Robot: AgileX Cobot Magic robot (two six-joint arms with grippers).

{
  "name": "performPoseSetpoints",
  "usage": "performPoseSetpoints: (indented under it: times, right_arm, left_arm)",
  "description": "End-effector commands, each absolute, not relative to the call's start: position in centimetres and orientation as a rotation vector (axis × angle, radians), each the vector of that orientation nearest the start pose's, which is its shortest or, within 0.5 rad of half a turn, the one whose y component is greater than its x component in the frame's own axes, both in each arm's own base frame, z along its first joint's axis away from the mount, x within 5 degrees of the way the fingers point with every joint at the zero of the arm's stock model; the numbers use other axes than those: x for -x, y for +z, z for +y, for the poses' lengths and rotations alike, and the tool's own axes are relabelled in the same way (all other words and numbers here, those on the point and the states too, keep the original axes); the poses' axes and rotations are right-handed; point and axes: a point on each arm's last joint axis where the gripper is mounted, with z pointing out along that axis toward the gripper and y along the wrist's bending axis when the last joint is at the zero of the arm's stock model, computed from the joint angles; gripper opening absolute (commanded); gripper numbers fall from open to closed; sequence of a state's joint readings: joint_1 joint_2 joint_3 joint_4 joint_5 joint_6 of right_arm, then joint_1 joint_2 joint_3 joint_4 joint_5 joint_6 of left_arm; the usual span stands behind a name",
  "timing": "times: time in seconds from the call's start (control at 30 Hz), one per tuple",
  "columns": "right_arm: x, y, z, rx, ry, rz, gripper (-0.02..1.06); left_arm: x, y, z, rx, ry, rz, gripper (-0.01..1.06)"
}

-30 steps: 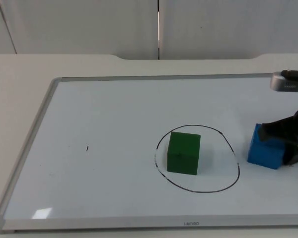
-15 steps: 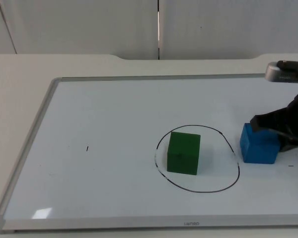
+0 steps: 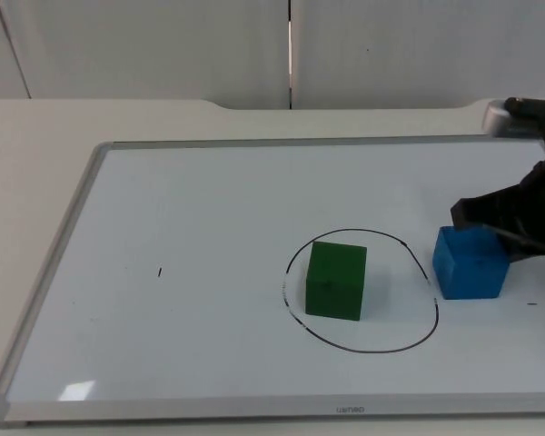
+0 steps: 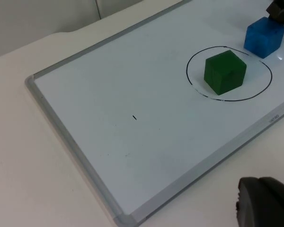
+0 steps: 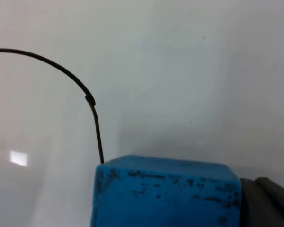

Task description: Push the two cubes into the marked area.

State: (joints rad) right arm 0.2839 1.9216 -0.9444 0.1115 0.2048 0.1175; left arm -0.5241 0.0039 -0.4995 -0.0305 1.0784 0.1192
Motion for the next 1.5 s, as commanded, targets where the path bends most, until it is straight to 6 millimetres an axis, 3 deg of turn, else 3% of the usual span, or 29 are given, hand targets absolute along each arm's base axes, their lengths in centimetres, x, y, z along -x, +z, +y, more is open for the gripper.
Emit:
performPoseSetpoints:
  times: [0.0, 0.6, 1.47]
  right_arm:
    - [-33.4, 11.4, 10.3, 0.091, 0.198, 2.684, 0.0]
    - [-32.7, 11.5, 13.0, 0.193, 0.229, 2.655, 0.0]
    - [-32.5, 11.4, 13.1, 0.069, 0.275, 2.689, 0.0]
  left_arm:
    - [0.6, 27.5, 0.0, -0.652, -0.288, 1.971, 0.0]
    - [0.6, 27.5, 0.0, -0.652, -0.288, 1.971, 0.0]
    - [0.6, 27.5, 0.0, -0.652, -0.288, 1.971, 0.0]
